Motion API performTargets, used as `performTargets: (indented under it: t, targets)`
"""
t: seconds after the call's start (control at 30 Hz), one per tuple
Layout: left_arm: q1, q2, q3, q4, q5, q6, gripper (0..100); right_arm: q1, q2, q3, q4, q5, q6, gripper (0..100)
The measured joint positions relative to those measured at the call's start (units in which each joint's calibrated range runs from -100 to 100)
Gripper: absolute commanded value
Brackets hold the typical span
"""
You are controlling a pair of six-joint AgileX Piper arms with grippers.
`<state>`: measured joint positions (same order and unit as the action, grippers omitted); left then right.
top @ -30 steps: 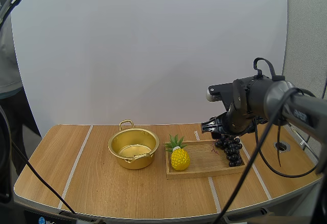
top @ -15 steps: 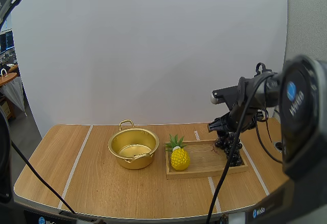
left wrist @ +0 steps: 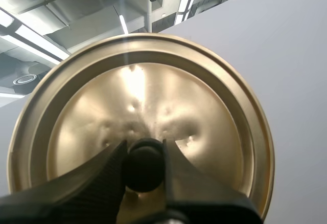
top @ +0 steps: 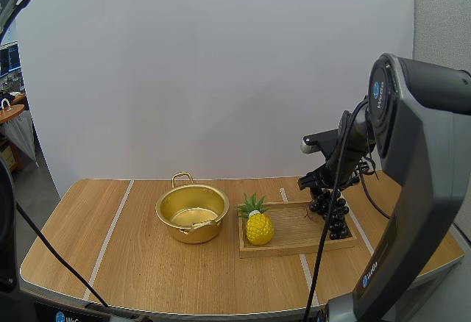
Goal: Open the pot, put the grape inside, and close it
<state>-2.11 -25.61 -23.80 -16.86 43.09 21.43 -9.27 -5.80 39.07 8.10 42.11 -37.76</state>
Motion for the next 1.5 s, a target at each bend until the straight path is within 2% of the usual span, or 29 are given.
performTargets:
  t: [0.93,0.97,1.0,1.1,1.13,1.17,1.5]
  targets:
    - [0.0,0.0,0.0,0.0,0.0,0.0,0,-0.03,10.12,-2.32,0.26,-8.14,-0.97,100]
    - [0.0,0.0,0.0,0.0,0.0,0.0,0,-0.03,10.42,-2.48,0.37,-8.6,-0.97,93]
    - [0.0,0.0,0.0,0.0,0.0,0.0,0,-0.03,10.59,-2.58,0.37,-8.83,-0.97,80]
    - [0.0,0.0,0.0,0.0,0.0,0.0,0,-0.03,10.72,-2.62,0.58,-9.15,-1.0,26]
    - [0.0,0.0,0.0,0.0,0.0,0.0,0,-0.03,10.72,-2.62,0.62,-9.47,-1.09,3]
    - [0.0,0.0,0.0,0.0,0.0,0.0,0,-0.03,10.72,-2.62,0.73,-9.35,-1.09,0]
    - [0.0,0.0,0.0,0.0,0.0,0.0,0,-0.03,10.47,-2.62,1.36,-9.35,-1.09,0]
